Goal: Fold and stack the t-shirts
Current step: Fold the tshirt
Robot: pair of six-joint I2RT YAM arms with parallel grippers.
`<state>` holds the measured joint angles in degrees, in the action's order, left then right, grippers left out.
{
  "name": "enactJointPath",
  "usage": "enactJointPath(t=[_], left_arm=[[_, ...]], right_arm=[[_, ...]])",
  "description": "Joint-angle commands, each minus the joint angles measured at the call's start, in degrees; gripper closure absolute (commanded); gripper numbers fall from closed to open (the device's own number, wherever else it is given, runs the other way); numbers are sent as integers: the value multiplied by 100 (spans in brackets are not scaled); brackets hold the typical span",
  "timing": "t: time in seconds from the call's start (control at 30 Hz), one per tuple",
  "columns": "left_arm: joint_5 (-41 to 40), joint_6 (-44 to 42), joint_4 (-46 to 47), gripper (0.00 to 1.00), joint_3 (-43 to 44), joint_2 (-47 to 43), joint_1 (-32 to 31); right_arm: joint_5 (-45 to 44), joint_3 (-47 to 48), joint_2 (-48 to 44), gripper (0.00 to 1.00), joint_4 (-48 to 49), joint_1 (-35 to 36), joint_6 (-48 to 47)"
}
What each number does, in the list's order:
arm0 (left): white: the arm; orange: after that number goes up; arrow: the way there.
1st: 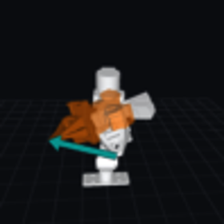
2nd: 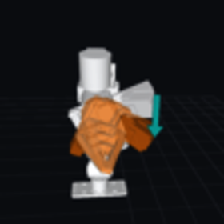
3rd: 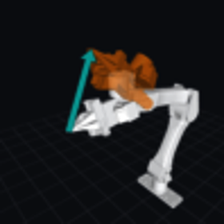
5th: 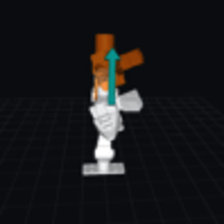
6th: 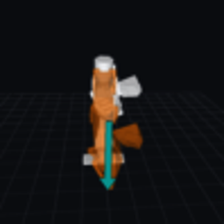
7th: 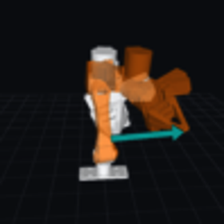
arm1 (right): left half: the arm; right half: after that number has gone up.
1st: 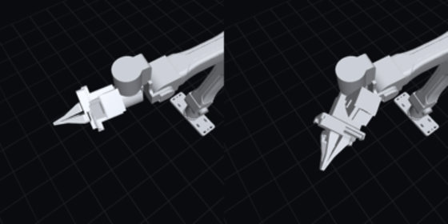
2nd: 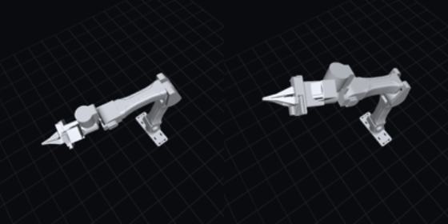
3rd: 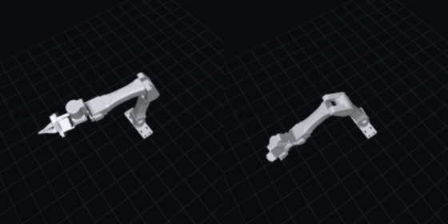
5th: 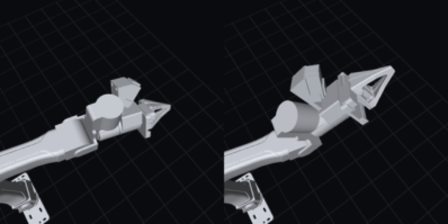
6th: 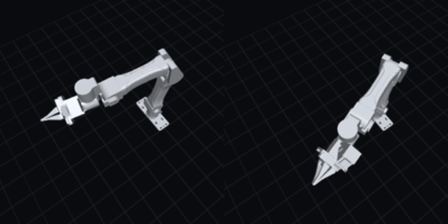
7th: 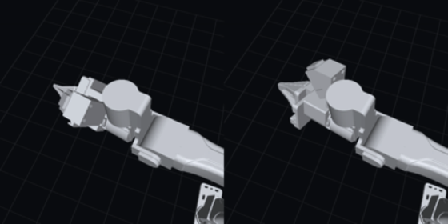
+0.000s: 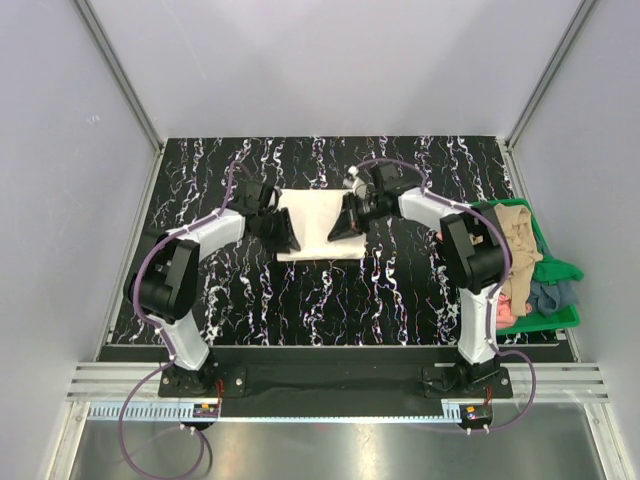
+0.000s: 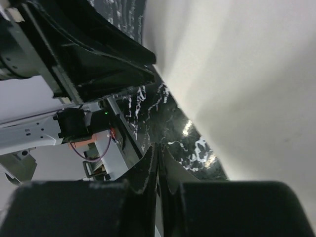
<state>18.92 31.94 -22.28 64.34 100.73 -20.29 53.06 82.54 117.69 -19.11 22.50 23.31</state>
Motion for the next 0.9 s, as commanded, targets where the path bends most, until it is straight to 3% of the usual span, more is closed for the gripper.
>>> enactJointPath(t=[0.0,0.2,0.5,0.87], left_arm=[[-598,31,295,60,-175,-1,87],[-784,49,277,60,-316,290,96],[-872,57,75,59,-220,167,87],[-486,154,-30,59,527,-546,-229]], right_arm=[[355,-194,499,93,110,-79,-282],[161,-475,782,94,92,-176,-476],[284,-389,26,92,-31,-255,-415],[-243,-695,96,92,-128,-492,-547]])
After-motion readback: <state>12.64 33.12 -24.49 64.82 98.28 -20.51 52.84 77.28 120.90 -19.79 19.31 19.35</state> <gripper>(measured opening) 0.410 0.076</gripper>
